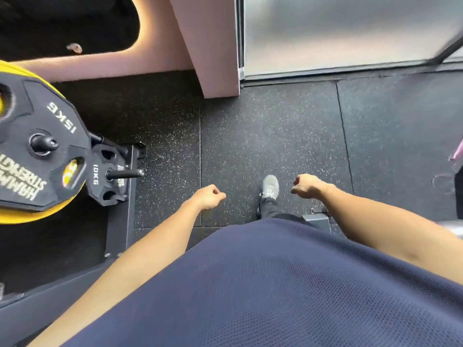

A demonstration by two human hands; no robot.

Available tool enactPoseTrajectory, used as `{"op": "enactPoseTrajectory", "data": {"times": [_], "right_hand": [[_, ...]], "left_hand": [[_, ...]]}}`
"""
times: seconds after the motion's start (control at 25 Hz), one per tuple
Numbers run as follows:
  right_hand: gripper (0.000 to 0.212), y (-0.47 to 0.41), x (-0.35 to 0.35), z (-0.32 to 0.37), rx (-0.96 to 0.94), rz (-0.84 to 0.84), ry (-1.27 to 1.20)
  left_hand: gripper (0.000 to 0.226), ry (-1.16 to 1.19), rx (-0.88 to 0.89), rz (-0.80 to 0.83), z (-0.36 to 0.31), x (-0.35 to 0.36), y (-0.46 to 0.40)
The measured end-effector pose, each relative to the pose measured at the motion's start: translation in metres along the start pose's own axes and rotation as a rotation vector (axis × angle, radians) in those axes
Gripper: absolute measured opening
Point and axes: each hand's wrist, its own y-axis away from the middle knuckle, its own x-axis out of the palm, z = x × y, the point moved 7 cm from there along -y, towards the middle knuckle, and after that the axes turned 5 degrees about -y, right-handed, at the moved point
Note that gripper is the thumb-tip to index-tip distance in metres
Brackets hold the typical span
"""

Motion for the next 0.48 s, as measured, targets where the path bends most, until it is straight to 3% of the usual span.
{"op": "enactPoseTrajectory", "data": {"times": [0.24,0.48], "right_hand": [[0.040,-0.068,-0.128,0.069,-0.194,0.015,0.173],[0.050,-0.122,-0.168,0.191,-0.369,0.130,0.426]], "left_hand": [[0.027,0.250,-0.154,-0.120,-0.022,-0.062,-0.033],[0.025,0.544,-0.296,-0.157,-0.008,-0.084,-0.053]]}}
